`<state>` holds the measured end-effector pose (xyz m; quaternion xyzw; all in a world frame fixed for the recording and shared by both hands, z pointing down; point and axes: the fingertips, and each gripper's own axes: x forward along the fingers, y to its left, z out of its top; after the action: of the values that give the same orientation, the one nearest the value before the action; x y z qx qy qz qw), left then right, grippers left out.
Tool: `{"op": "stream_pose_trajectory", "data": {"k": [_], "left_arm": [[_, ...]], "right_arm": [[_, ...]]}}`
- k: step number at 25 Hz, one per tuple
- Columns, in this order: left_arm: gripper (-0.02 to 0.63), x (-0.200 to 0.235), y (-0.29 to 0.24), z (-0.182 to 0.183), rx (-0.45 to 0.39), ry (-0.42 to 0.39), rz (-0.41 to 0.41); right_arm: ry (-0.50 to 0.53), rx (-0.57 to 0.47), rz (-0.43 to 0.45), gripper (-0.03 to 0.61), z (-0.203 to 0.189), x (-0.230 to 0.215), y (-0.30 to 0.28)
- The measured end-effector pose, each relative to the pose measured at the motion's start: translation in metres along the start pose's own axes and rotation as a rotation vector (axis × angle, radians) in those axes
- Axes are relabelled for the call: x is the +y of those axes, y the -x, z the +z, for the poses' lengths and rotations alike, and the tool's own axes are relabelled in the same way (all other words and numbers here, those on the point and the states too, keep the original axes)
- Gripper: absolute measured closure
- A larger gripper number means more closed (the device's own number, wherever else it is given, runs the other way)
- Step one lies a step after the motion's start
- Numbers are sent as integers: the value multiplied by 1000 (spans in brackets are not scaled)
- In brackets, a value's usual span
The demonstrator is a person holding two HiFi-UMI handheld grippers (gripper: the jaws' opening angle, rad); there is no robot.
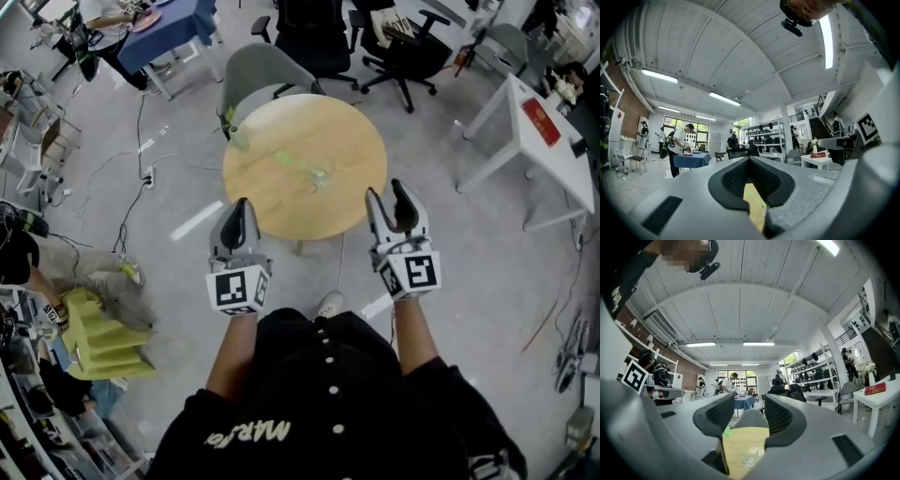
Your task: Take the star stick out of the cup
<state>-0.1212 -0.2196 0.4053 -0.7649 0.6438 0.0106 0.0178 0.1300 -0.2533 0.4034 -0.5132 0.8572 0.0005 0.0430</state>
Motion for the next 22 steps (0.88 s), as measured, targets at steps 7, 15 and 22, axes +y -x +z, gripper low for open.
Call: {"op": "stream_pose_trajectory", "data": {"k": [7, 15, 22], "left_arm": [[617, 13, -22, -9, 21, 9, 7], [617, 42, -76, -27, 26, 27, -13], [617, 74, -137, -19, 10, 41, -34]], "right_arm": [[-20, 30, 35, 388, -19, -1, -37], [-16, 62, 81, 383, -46, -3, -99], [35, 135, 106, 384, -51, -9, -161]]}}
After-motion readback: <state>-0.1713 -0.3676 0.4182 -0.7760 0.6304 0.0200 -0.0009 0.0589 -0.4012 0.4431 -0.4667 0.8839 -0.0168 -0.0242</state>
